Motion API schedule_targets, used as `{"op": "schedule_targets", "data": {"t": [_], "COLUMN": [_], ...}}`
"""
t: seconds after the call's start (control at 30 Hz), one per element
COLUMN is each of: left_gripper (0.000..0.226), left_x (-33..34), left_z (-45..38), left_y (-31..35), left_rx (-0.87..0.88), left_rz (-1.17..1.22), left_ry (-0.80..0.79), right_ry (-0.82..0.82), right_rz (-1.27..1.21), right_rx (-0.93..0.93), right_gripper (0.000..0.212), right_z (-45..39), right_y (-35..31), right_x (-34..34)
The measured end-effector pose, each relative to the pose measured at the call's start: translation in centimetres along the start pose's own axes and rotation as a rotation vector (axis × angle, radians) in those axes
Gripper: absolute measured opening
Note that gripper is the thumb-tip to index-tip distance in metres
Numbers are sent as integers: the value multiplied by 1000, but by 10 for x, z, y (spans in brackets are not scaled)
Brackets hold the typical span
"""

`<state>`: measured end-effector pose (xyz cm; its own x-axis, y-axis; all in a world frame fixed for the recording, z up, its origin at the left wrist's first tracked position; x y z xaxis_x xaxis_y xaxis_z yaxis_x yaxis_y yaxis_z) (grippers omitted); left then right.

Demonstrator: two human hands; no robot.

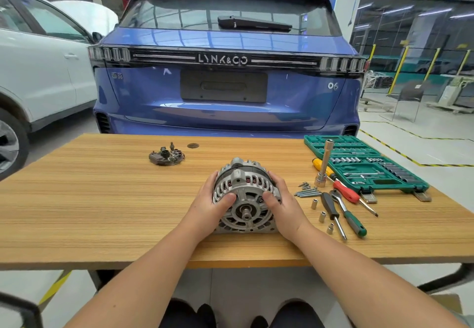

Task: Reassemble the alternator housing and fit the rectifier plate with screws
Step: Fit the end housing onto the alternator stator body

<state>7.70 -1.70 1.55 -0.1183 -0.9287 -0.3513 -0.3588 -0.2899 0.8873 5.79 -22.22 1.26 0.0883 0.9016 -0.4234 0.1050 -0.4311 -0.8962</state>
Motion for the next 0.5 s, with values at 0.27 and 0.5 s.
{"op": "schedule_targets", "data": {"t": [0.27,0.5], "left_gripper": [109,127], "left_x": [7,16], "left_z": [7,14], "left_y": [-1,9], "left_rx": [-80,-232], "left_rz": [-87,-209], "left_ry": [73,93], "right_ry": [199,133], "right_rz": [181,225], "right_rx": [59,239], "right_gripper": [75,109], "right_z": [19,-1], "right_y": [-40,-75], "right_x": [8,28]}}
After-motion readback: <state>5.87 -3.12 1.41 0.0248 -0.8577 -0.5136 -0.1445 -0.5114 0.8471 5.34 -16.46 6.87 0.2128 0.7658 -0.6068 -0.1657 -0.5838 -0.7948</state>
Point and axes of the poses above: each hand's wrist, its own z-axis away from the middle knuckle, its own x-axis out of the palm, y = z × x, the point moved 3 cm from there along -z, towards the middle knuckle, and after that the axes turned 6 degrees about x, right-handed, at the moved point
